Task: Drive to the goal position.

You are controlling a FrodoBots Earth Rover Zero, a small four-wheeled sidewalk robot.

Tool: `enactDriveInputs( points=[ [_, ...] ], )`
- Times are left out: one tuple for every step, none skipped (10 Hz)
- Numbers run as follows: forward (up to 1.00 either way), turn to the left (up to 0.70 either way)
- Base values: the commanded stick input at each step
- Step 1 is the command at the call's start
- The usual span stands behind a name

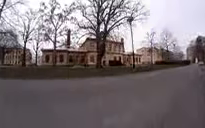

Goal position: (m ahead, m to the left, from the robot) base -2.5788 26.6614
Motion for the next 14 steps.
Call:
enactDriveInputs(
  points=[
    [0.0, 0.7],
    [0.0, 0.7],
    [0.0, 0.7],
    [0.0, 0.7],
    [0.0, 0.7],
    [0.0, 0.7],
    [0.0, 0.0],
    [0.0, 0.0],
    [0.0, 0.0],
    [0.0, 0.0],
    [0.0, 0.0],
    [0.0, 0.0],
    [0.0, 0.0],
    [0.0, 0.0]
  ],
)
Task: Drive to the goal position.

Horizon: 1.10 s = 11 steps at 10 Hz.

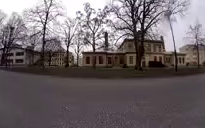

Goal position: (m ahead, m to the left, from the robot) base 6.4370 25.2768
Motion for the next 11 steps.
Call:
enactDriveInputs(
  points=[
    [0.0, 0.0],
    [0.0, 0.46],
    [0.0, 0.66],
    [0.0, 0.7],
    [0.0, 0.7],
    [0.0, 0.7],
    [0.0, 0.7],
    [0.0, 0.7],
    [0.0, 0.7],
    [0.0, 0.7],
    [0.0, 0.7]
  ],
)
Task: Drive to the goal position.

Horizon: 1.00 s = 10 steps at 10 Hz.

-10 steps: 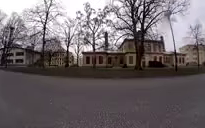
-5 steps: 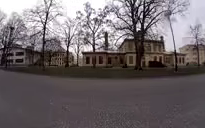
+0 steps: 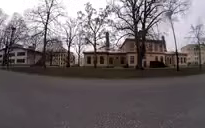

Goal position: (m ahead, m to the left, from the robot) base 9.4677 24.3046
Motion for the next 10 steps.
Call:
enactDriveInputs(
  points=[
    [0.0, 0.7],
    [0.0, 0.7],
    [0.0, 0.7],
    [0.0, 0.7],
    [0.0, 0.7],
    [0.0, 0.7],
    [0.0, 0.7],
    [0.0, 0.7],
    [0.0, 0.7],
    [0.0, 0.7]
  ],
)
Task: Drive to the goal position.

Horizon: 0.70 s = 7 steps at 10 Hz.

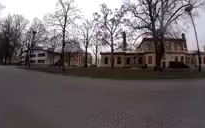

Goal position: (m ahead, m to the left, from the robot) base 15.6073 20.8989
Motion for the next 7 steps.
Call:
enactDriveInputs(
  points=[
    [0.0, 0.7],
    [0.0, 0.7],
    [0.0, 0.7],
    [0.0, 0.7],
    [0.0, 0.7],
    [0.0, 0.7],
    [0.0, 0.7]
  ],
)
